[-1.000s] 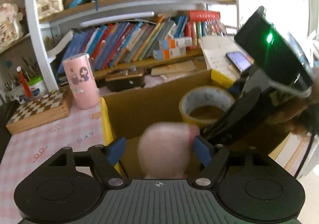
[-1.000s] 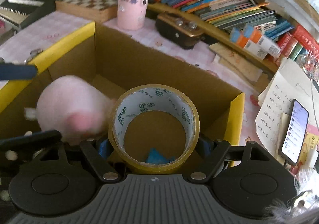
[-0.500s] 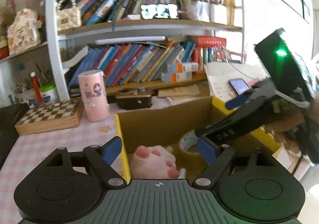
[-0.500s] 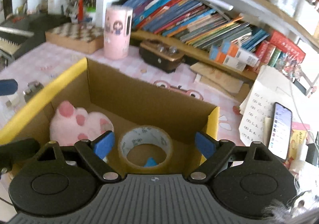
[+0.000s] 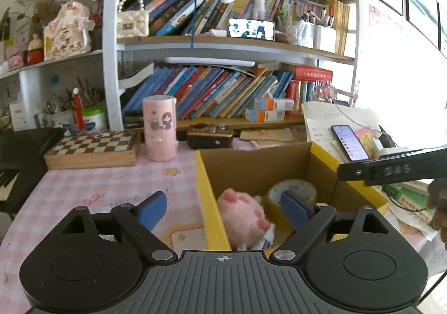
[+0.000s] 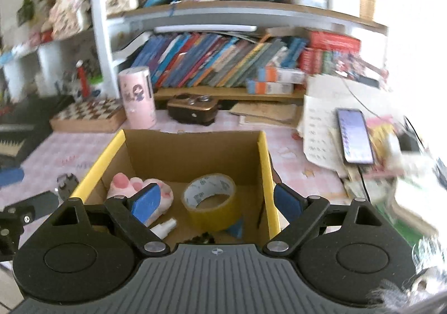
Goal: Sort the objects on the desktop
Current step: 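Withdraw both tools from the box back toward the charger and toy truck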
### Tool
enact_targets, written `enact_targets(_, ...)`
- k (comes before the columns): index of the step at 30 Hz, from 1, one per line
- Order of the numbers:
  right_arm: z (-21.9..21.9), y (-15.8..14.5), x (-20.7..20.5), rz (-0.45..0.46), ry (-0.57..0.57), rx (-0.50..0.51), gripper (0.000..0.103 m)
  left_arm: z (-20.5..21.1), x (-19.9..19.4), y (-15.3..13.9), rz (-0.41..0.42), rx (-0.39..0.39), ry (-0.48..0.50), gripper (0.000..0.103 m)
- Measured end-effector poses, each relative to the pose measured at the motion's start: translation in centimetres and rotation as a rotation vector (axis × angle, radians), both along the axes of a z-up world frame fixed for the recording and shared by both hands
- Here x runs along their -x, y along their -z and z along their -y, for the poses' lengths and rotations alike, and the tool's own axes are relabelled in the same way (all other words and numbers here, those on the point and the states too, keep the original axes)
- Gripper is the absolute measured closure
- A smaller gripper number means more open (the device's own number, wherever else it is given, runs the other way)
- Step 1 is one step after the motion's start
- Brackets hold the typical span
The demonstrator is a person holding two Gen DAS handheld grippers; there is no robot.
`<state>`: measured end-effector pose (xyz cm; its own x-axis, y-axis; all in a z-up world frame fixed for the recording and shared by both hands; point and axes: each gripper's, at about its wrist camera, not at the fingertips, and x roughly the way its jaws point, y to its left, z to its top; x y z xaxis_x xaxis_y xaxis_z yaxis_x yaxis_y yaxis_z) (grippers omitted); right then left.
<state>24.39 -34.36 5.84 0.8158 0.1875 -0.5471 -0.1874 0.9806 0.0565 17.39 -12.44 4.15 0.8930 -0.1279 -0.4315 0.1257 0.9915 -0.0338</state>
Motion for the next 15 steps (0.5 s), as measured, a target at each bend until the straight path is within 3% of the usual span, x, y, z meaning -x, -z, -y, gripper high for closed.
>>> enact_targets(5, -0.3, 0.8, 3.7, -0.001, 0.074, -0.022, 0.015, -1.7, 1.9, 1.1, -0.030, 0.009, -0.006, 0.012)
enact_targets(15, -3.6, 4.8, 10.3, -0.092, 0.180, -0.018, 0.016, -5.2, 5.7, 3.2, -0.089, -0.045, 0.036, 0.011)
